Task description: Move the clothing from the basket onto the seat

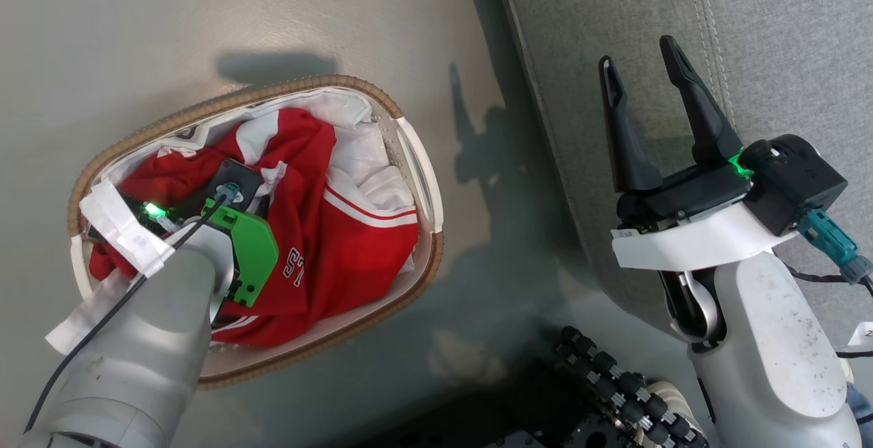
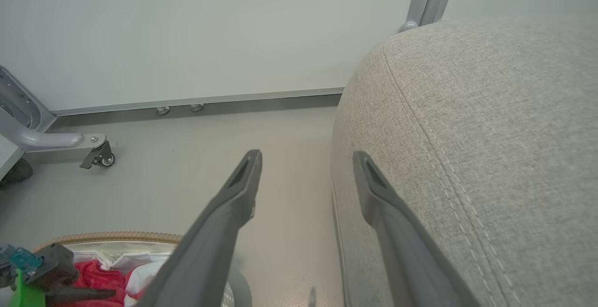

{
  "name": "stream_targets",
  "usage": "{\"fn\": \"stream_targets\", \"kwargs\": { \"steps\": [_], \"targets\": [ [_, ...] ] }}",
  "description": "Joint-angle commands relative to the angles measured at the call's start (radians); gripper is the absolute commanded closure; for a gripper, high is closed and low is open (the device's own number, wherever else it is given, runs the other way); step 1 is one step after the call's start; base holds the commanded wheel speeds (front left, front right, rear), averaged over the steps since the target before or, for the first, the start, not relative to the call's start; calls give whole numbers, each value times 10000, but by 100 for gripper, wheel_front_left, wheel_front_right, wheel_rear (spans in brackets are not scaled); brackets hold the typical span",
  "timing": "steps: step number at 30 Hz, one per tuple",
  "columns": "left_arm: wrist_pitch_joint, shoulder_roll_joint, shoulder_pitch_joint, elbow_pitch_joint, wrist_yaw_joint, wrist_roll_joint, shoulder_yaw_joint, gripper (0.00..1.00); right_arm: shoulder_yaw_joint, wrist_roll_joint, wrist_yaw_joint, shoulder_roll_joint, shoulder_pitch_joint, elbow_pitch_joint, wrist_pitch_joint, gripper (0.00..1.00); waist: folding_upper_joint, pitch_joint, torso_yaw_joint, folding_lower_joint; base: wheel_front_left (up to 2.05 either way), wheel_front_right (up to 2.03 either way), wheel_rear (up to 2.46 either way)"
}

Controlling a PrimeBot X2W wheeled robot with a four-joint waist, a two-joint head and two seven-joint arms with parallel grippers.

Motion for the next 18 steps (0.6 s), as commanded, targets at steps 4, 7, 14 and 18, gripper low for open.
{"fn": "stream_targets", "kwargs": {
  "steps": [4, 7, 14, 18],
  "targets": [
    [342, 25, 27, 103, 11, -223, 57, 100, -39, 73, -6, -22, -83, 51, -25, 0, -1, -25, -27, 0, 0, 0, 0],
    [416, 68, 107, 129, -5, -271, 20, 100, -60, 87, -6, -22, -77, 84, -25, 0, -1, -71, -23, 0, 0, 0, 0],
    [-164, -94, 297, 80, -30, -603, 171, 100, -145, -53, -6, -24, 55, 258, -25, 0, -1, -383, 129, 0, 0, 0, 0],
    [-678, -238, 469, -51, -50, -709, 140, 100, -208, -216, -6, -25, 160, 457, -25, 0, -1, -785, 341, 0, 0, 0, 0]
  ]
}}
